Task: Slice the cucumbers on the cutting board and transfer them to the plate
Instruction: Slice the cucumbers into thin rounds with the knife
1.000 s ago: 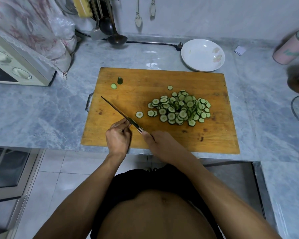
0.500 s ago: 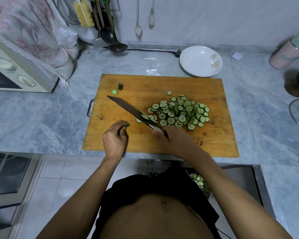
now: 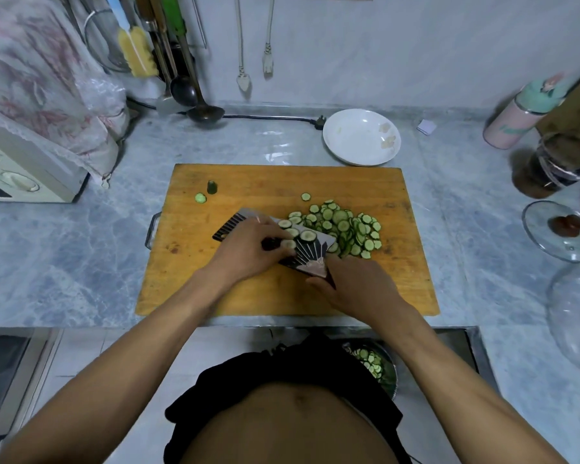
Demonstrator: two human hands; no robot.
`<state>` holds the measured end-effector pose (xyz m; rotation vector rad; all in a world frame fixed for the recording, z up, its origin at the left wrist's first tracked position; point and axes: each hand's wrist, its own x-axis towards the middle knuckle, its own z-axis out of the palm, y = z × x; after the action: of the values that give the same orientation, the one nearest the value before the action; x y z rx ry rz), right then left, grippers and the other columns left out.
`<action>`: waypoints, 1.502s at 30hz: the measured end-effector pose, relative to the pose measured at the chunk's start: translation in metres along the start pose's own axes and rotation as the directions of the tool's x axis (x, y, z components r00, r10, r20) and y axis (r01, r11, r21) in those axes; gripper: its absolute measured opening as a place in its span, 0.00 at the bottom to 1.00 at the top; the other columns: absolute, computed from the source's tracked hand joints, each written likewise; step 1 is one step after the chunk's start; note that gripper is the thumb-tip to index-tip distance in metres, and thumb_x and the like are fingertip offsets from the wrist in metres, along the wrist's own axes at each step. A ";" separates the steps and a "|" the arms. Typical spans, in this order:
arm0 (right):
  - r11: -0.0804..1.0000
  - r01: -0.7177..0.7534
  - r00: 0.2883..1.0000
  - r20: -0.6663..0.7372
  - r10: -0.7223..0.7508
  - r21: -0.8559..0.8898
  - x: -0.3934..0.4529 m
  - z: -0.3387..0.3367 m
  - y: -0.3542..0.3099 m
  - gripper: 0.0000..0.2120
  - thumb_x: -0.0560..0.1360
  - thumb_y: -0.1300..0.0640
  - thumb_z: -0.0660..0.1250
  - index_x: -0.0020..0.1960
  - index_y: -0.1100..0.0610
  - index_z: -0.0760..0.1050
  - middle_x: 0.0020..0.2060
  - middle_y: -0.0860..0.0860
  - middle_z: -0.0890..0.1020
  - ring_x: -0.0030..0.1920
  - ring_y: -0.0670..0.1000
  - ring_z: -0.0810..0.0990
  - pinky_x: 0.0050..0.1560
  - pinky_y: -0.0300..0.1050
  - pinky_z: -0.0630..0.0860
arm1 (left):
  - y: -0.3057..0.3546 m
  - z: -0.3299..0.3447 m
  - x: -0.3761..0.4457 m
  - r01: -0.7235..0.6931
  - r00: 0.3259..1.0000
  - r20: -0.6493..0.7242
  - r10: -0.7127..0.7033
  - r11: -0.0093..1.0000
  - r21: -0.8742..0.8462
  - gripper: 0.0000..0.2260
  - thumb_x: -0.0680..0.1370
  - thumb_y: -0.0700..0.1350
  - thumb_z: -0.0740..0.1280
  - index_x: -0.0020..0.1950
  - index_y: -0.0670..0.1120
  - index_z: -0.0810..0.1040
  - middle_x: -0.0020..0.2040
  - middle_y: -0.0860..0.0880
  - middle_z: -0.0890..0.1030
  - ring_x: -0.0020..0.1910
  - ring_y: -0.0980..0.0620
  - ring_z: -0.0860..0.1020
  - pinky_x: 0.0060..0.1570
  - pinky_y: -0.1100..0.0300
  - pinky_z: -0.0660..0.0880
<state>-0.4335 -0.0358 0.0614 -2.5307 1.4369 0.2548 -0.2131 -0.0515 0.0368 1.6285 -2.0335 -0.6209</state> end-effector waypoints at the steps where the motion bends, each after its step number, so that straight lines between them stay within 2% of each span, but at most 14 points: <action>1: 1.000 0.011 1.000 0.003 -0.011 -0.022 -0.001 -0.001 0.001 0.24 0.81 0.36 0.52 0.56 0.57 0.70 0.48 0.55 0.81 0.48 0.58 0.80 0.39 0.49 0.68 | 0.000 0.001 0.009 0.005 0.998 0.065 -0.001 0.999 -0.049 0.11 0.74 0.51 0.73 0.54 0.50 0.85 0.51 0.51 0.81 0.50 0.53 0.77 0.50 0.56 0.73; 3: 0.999 0.016 1.000 0.012 -0.015 -0.040 -0.002 -0.002 0.001 0.24 0.81 0.37 0.51 0.56 0.57 0.70 0.48 0.55 0.81 0.48 0.58 0.81 0.38 0.49 0.68 | -0.002 0.003 0.026 0.004 0.994 0.108 0.002 0.998 -0.055 0.08 0.75 0.45 0.72 0.53 0.48 0.85 0.51 0.49 0.82 0.51 0.51 0.78 0.51 0.58 0.72; 7: 0.999 0.011 1.000 0.009 -0.011 -0.041 -0.005 0.000 0.005 0.24 0.81 0.36 0.50 0.54 0.56 0.70 0.47 0.55 0.81 0.45 0.58 0.80 0.37 0.49 0.69 | -0.007 0.003 0.046 0.082 0.997 -0.017 -0.080 0.987 0.136 0.10 0.76 0.40 0.68 0.56 0.47 0.83 0.55 0.46 0.82 0.56 0.46 0.77 0.53 0.57 0.73; 9: 1.000 -0.002 1.000 0.004 0.002 -0.023 -0.006 0.003 0.008 0.24 0.81 0.36 0.50 0.54 0.56 0.70 0.46 0.55 0.81 0.44 0.58 0.80 0.37 0.49 0.70 | -0.001 0.004 0.046 0.013 0.999 -0.034 -0.011 0.997 0.070 0.09 0.76 0.46 0.70 0.55 0.49 0.83 0.53 0.49 0.82 0.53 0.50 0.78 0.51 0.58 0.73; 11: 1.000 0.000 1.000 -0.024 -0.001 -0.026 -0.006 0.005 0.010 0.24 0.81 0.36 0.50 0.55 0.56 0.70 0.47 0.54 0.81 0.45 0.58 0.81 0.36 0.49 0.68 | 0.013 0.007 0.043 -0.046 0.998 0.049 0.047 0.999 -0.009 0.13 0.73 0.55 0.72 0.55 0.52 0.83 0.53 0.53 0.80 0.50 0.54 0.77 0.49 0.59 0.73; 14: 0.999 0.014 0.999 -0.047 -0.016 -0.036 -0.006 0.004 0.013 0.24 0.81 0.36 0.50 0.54 0.56 0.70 0.46 0.54 0.81 0.45 0.57 0.81 0.36 0.48 0.65 | 0.026 0.021 0.049 -0.027 0.990 0.138 0.021 0.999 0.041 0.15 0.73 0.60 0.71 0.55 0.54 0.83 0.52 0.55 0.77 0.50 0.57 0.73 0.49 0.59 0.72; 20: 0.996 0.035 0.998 -0.046 -0.038 -0.080 -0.008 0.005 0.012 0.24 0.81 0.36 0.51 0.56 0.56 0.71 0.49 0.54 0.82 0.47 0.57 0.81 0.38 0.48 0.66 | 0.014 0.030 0.063 0.070 0.994 0.071 -0.081 0.987 0.143 0.10 0.79 0.46 0.66 0.59 0.51 0.82 0.62 0.49 0.77 0.60 0.48 0.75 0.55 0.56 0.74; 23: 0.996 0.042 0.998 -0.047 -0.046 -0.081 -0.007 0.008 0.015 0.24 0.82 0.37 0.51 0.56 0.56 0.71 0.50 0.55 0.81 0.47 0.58 0.81 0.38 0.48 0.65 | 0.016 0.031 0.053 0.000 1.000 0.004 0.000 0.997 0.076 0.10 0.78 0.44 0.67 0.57 0.49 0.83 0.60 0.50 0.78 0.58 0.50 0.76 0.54 0.59 0.73; 27: 0.998 0.033 0.996 -0.081 -0.037 -0.050 -0.005 0.009 0.021 0.24 0.81 0.36 0.51 0.54 0.56 0.71 0.47 0.54 0.81 0.46 0.57 0.81 0.37 0.47 0.64 | 0.010 0.030 0.045 -0.095 0.993 0.071 0.091 0.994 0.057 0.08 0.78 0.44 0.68 0.55 0.48 0.84 0.55 0.50 0.82 0.55 0.50 0.78 0.53 0.57 0.75; 30: 0.996 -0.030 0.994 -0.102 0.039 0.086 -0.008 0.014 0.022 0.22 0.80 0.35 0.52 0.46 0.53 0.67 0.38 0.50 0.75 0.41 0.56 0.79 0.35 0.47 0.64 | 0.007 0.018 0.036 -0.044 0.985 -0.166 0.042 0.999 -0.007 0.08 0.77 0.41 0.68 0.55 0.45 0.84 0.54 0.49 0.83 0.53 0.52 0.79 0.53 0.60 0.75; 33: 0.889 -0.152 0.980 -0.052 0.193 0.433 -0.010 0.024 0.024 0.21 0.79 0.34 0.57 0.38 0.50 0.64 0.31 0.47 0.69 0.31 0.50 0.70 0.30 0.44 0.61 | 0.012 0.001 0.011 -0.058 0.872 -0.490 -0.006 0.992 -0.115 0.08 0.76 0.37 0.69 0.53 0.43 0.84 0.50 0.51 0.82 0.49 0.58 0.78 0.52 0.66 0.74; 35: 0.774 -0.188 0.963 -0.042 0.266 0.604 -0.010 0.027 0.024 0.22 0.79 0.36 0.60 0.35 0.52 0.64 0.28 0.48 0.68 0.28 0.48 0.67 0.30 0.43 0.61 | 0.010 -0.002 -0.007 -0.027 0.801 -0.589 -0.106 0.977 -0.212 0.07 0.76 0.37 0.69 0.52 0.42 0.84 0.47 0.51 0.83 0.47 0.59 0.79 0.49 0.69 0.72; 39: 0.672 -0.190 0.943 -0.058 0.327 0.715 -0.009 0.022 0.016 0.23 0.79 0.40 0.62 0.33 0.54 0.65 0.26 0.48 0.69 0.26 0.46 0.66 0.29 0.40 0.59 | -0.025 0.013 -0.039 0.225 0.756 -0.531 -0.383 0.913 -0.339 0.07 0.77 0.40 0.69 0.53 0.45 0.84 0.46 0.49 0.83 0.45 0.51 0.81 0.49 0.61 0.76; 45: 0.601 -0.192 0.952 -0.001 0.305 0.776 0.004 0.025 0.002 0.28 0.78 0.38 0.63 0.41 0.65 0.76 0.33 0.62 0.80 0.32 0.58 0.79 0.33 0.50 0.70 | -0.070 0.028 -0.072 0.467 0.788 -0.374 -0.489 0.871 -0.153 0.19 0.73 0.53 0.74 0.61 0.48 0.80 0.55 0.47 0.79 0.57 0.49 0.75 0.56 0.57 0.73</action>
<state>-0.4345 -0.0334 0.0357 -1.6538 1.5050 -0.4317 -0.1621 0.0066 -0.0332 2.0601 -1.2991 -0.4447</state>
